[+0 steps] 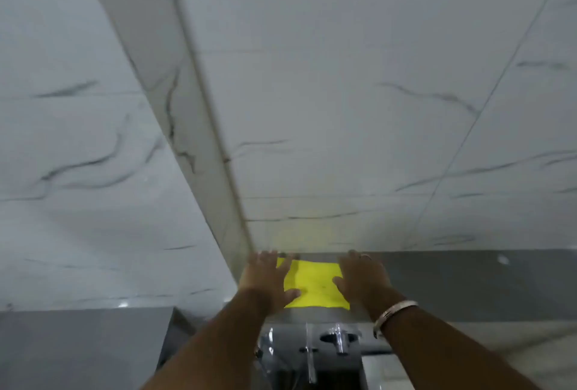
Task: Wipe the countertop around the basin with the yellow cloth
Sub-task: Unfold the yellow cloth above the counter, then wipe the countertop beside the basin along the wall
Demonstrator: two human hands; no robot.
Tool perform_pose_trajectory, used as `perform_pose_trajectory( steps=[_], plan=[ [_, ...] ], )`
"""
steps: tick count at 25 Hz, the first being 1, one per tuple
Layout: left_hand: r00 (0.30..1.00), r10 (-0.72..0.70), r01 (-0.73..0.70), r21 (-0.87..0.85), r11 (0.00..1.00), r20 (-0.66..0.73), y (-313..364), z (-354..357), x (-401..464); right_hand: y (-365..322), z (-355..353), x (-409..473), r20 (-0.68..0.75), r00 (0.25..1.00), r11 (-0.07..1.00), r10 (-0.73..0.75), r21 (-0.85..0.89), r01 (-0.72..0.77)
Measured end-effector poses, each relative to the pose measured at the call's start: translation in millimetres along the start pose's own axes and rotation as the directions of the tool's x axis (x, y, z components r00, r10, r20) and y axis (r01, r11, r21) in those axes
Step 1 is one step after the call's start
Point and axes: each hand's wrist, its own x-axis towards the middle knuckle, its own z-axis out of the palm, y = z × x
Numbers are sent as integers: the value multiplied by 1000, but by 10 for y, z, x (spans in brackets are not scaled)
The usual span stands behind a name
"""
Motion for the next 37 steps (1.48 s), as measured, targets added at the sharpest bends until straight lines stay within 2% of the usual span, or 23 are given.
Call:
perform_pose_trajectory(
  steps=[1,2,3,7,10,12,15,19,21,24,26,29,32,35,37],
  plan=[
    [992,-18,19,-4,1000,122,9,127,116,-7,149,96,126,992,1000,22,-5,-22],
    [984,-15,22,-36,999,178,23,232,241,-29,290,210,216,976,1000,1,13,-4],
    [988,-4,11,-44,999,152,23,338,359,-33,404,301,258,966,1000,-16,14,13],
    [993,118,-120,-95,988,-25,-25,671,738,-56,720,612,218,975,999,-31,23,27],
    [989,138,-139,-34,990,-51,-73,762,809,-111,765,682,137,990,998,-20,-64,29],
    [992,128,-129,-68,989,-21,-74,705,748,-132,734,705,135,991,999,-18,-48,25],
    [992,128,-125,-162,979,11,-185,527,535,-101,585,670,217,964,988,-153,10,154],
    [995,96,-84,-351,933,18,-335,250,-75,-60,322,399,195,934,949,-300,161,271],
    [997,66,-49,-364,930,34,-421,156,-473,-173,207,275,178,892,897,-416,240,370],
    [997,-49,66,-388,919,52,-678,172,-1098,-694,84,231,151,787,774,-599,360,520],
    [980,-167,199,-417,887,113,-917,228,-1543,-1190,58,252,128,691,684,-712,353,639],
    [948,-287,318,-500,805,140,-1361,287,-2219,-1959,-135,221,156,584,598,-797,346,723],
    [907,-419,364,-596,715,52,-1838,391,-2876,-2709,-295,196,120,561,562,-819,365,742],
    [847,-532,360,-747,559,10,-2258,544,-3258,-3339,-300,259,35,551,528,-834,343,777],
    [832,-554,367,-748,553,-1,-2582,709,-3375,-3720,-261,387,28,548,531,-836,290,796]
  ],
)
